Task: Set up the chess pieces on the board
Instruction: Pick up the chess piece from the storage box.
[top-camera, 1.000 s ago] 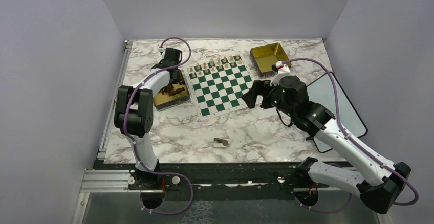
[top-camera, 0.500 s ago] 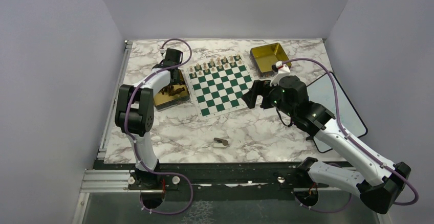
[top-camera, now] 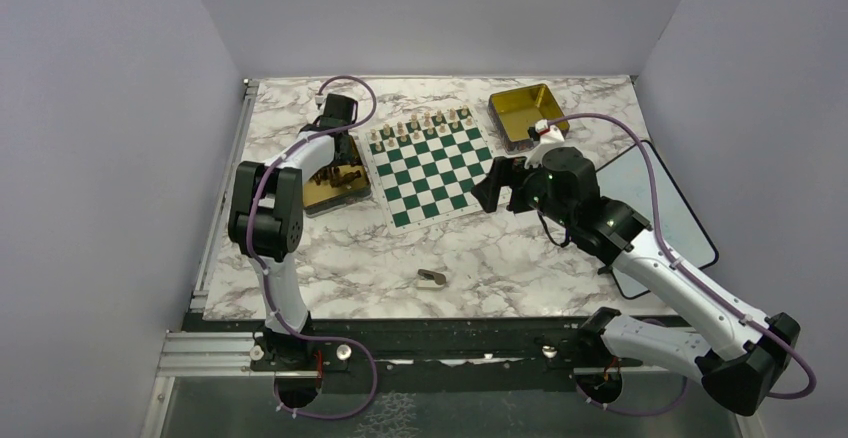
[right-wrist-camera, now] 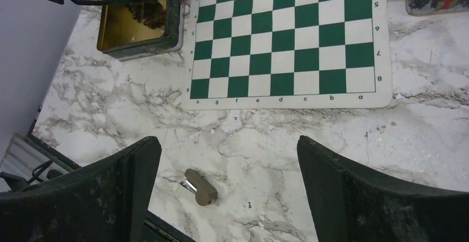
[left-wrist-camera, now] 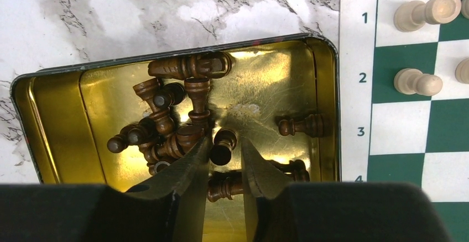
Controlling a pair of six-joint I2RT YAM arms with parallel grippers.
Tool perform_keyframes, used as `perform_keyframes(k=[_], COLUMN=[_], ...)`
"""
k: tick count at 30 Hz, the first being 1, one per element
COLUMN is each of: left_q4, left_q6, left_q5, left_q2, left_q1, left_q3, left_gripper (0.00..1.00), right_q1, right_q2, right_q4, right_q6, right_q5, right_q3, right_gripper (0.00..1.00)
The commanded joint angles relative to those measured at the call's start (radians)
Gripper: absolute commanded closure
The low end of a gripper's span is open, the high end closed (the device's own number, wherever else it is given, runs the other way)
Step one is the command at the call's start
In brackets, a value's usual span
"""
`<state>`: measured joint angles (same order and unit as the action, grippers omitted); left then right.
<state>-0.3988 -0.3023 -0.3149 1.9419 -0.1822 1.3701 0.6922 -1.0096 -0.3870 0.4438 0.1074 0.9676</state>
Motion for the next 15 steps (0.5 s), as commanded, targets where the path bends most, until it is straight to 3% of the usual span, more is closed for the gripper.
perform_keyframes(k=[1,6,15], left_q4=[0.003,-0.001,-0.046], left_q6=[0.016,0.034,0.017], left_q5=[0.008,0.012,0.04], left_q2=[0.008,0.001,-0.041], left_q1=[0.007,0.007,0.007], left_q3=[0.043,0.047,0.058], left_gripper=[0.76,0.85,0.92], right_q1=[0.004,0.004,0.004], right_q2=[-0.007,-0.011,-0.003], right_q4=[0.011,0.006,-0.008], right_q6=[-0.022,-0.021,-0.009], right_q5=[0.017,0.017,0.013], right_q3=[0.028,0.029,0.026], right_gripper=[0.01,0.01,0.01])
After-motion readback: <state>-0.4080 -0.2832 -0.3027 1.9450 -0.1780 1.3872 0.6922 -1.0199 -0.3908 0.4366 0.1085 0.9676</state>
